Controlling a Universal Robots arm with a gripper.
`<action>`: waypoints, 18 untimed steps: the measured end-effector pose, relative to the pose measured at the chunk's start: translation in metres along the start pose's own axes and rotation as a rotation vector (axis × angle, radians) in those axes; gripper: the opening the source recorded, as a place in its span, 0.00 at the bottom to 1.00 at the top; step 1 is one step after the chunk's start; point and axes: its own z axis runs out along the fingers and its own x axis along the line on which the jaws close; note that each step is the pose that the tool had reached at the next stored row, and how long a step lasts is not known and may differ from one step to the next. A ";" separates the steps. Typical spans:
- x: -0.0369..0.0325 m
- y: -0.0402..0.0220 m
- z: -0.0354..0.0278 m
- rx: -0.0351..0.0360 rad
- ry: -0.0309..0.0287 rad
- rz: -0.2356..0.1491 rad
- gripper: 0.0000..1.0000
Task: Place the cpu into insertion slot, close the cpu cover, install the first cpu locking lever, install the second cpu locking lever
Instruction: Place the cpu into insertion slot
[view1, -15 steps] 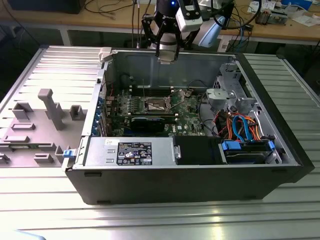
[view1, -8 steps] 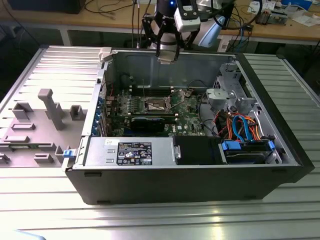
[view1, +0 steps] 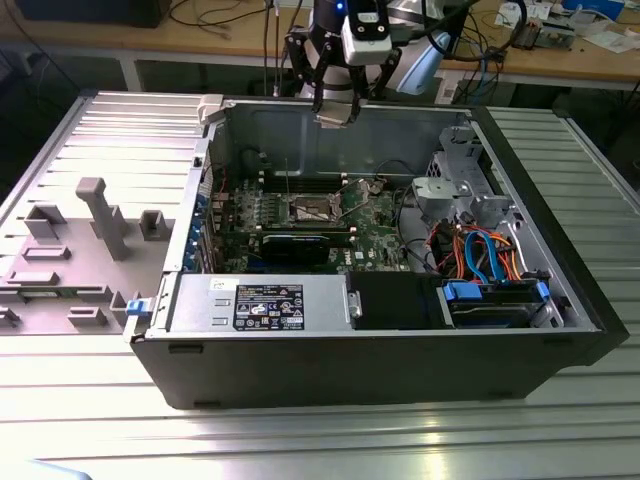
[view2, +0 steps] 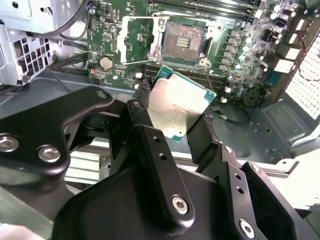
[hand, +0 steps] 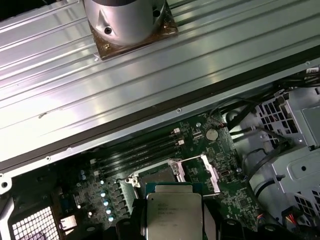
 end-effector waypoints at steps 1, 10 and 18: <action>0.0000 0.0000 0.0000 -0.0001 -0.0005 0.005 0.55; 0.0000 0.0000 0.0001 -0.0003 -0.0016 0.018 0.55; 0.0003 -0.0002 0.0005 -0.0012 -0.0055 0.063 0.55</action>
